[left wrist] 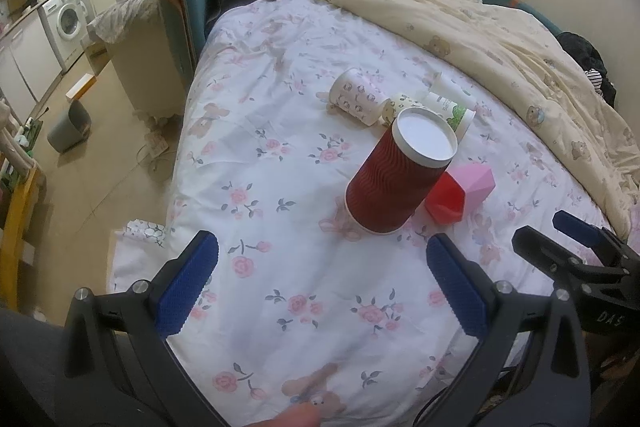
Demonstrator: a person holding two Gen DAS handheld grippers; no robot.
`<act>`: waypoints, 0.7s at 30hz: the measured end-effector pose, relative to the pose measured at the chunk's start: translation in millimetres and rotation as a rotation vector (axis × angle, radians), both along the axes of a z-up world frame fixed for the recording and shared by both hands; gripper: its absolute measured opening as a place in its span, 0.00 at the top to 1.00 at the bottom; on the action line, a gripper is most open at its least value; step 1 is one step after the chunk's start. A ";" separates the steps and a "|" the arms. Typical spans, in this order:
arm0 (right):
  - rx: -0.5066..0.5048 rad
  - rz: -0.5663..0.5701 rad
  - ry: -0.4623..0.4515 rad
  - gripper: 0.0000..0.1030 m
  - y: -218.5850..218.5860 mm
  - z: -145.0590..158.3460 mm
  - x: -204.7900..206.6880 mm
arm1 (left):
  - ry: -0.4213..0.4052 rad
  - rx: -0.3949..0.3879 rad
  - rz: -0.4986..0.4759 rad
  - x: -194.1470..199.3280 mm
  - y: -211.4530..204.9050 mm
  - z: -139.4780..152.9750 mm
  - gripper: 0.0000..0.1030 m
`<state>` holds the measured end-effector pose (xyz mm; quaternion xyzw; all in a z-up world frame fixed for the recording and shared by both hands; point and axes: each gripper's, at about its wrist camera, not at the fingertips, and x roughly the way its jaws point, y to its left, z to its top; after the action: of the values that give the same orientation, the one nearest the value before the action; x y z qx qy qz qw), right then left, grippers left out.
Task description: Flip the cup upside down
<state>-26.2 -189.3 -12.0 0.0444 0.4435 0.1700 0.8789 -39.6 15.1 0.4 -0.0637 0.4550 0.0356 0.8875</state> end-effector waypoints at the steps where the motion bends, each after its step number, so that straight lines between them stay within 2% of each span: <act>1: 0.002 0.001 -0.001 0.00 0.0 0.0 -0.1 | -0.001 0.000 0.001 -0.1 -0.4 0.2 0.00; 21: -0.005 0.004 -0.006 0.00 2.2 0.2 0.1 | -0.004 -0.006 0.008 0.1 -2.7 1.7 0.00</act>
<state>-26.1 -187.1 -11.7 0.0408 0.4414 0.1708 0.8800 -39.6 12.4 2.1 -0.0682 0.4532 0.0375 0.8880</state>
